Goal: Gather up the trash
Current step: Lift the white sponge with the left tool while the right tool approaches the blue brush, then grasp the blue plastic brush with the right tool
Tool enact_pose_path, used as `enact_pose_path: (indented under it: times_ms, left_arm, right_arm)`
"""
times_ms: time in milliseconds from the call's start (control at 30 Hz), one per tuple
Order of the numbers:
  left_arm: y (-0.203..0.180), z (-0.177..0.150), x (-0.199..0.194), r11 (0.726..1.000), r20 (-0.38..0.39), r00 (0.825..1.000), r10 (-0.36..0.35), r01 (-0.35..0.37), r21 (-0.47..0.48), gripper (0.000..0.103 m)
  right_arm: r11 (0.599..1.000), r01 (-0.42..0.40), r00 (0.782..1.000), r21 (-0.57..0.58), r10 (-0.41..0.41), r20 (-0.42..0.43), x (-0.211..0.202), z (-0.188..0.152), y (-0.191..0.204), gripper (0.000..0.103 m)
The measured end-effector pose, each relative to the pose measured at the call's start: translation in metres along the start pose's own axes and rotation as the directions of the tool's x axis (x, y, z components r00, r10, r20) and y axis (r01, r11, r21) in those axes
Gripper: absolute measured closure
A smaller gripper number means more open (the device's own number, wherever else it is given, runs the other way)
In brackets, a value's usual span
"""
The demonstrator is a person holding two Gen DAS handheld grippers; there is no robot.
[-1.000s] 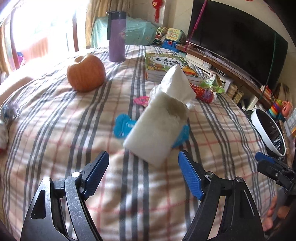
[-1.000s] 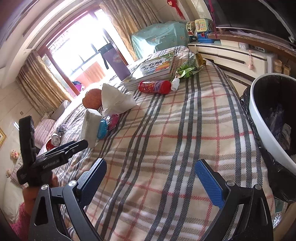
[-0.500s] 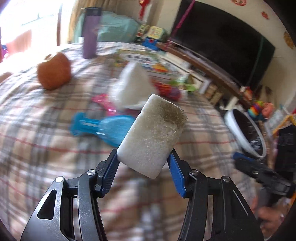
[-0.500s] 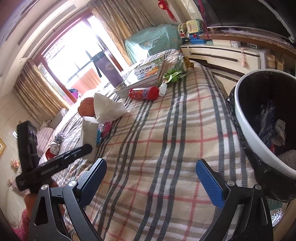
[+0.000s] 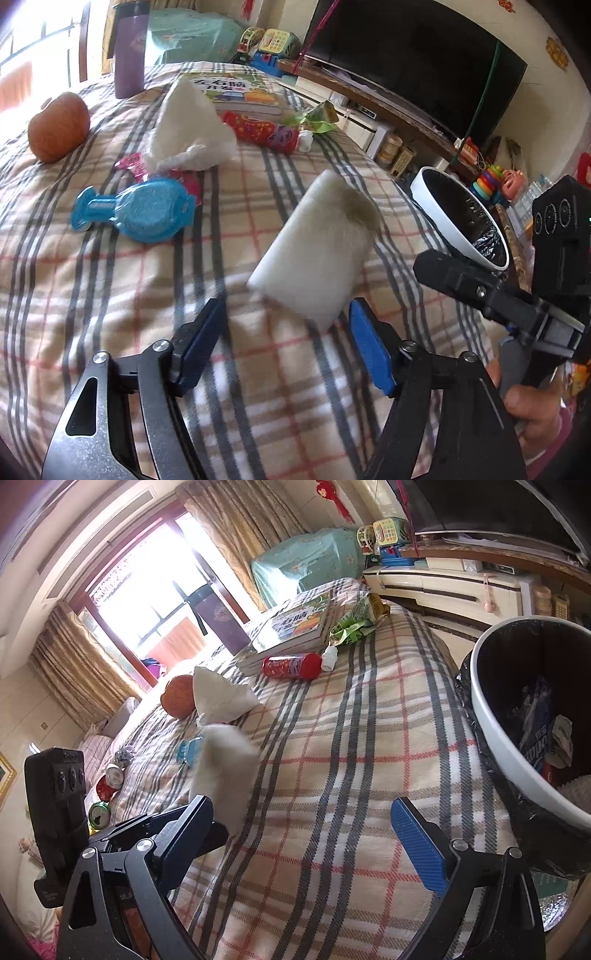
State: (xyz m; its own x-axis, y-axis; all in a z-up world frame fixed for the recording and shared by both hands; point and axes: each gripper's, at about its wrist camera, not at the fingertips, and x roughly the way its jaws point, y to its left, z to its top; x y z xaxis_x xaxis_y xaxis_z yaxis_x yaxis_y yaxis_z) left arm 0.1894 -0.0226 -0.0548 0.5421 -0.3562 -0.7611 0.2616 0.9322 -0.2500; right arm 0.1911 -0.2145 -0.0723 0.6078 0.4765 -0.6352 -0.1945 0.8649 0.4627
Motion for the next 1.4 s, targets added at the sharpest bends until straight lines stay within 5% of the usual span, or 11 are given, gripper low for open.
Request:
enact_pose_path:
  times_ms: [233, 600, 667, 733, 967, 1133, 1400]
  left_arm:
    - [0.014, -0.008, -0.010, 1.000, 0.017, 1.000, 0.023, -0.023, -0.021, 0.030]
    - [-0.017, 0.009, 0.012, 0.995, 0.062, 0.997, 0.049, -0.054, 0.088, 0.027]
    - [-0.020, 0.009, 0.015, 0.993, 0.046, 0.998, 0.043, -0.048, 0.105, 0.053]
    - [-0.017, 0.006, 0.012, 0.994, 0.052, 0.998, 0.039, -0.044, 0.101, 0.054]
    - [0.035, -0.016, -0.031, 0.995, 0.107, 0.991, 0.079, -0.072, -0.071, 0.054]
    - [0.084, -0.039, -0.063, 0.961, 0.136, 0.974, 0.181, -0.146, -0.234, 0.054]
    - [0.129, -0.053, -0.081, 0.910, 0.155, 0.950, 0.273, -0.203, -0.361, 0.054]
  right_arm:
    - [1.000, -0.001, 1.000, -0.002, 0.001, -0.004, 0.005, 0.002, 0.003, 0.005]
    - [0.999, 0.036, 0.998, 0.018, -0.037, 0.057, -0.005, 0.030, -0.012, 0.005]
    - [0.999, 0.037, 0.998, 0.021, -0.038, 0.058, -0.004, 0.031, -0.012, 0.006]
    - [0.999, 0.034, 0.998, 0.021, -0.035, 0.054, 0.000, 0.032, -0.011, 0.006]
    - [0.998, -0.008, 1.000, -0.067, 0.009, 0.009, 0.023, 0.031, 0.022, 0.016]
    - [0.979, -0.053, 0.998, -0.198, 0.043, -0.055, 0.054, 0.029, 0.061, 0.029]
    - [0.901, -0.098, 0.987, -0.423, 0.036, -0.154, 0.109, 0.027, 0.124, 0.029]
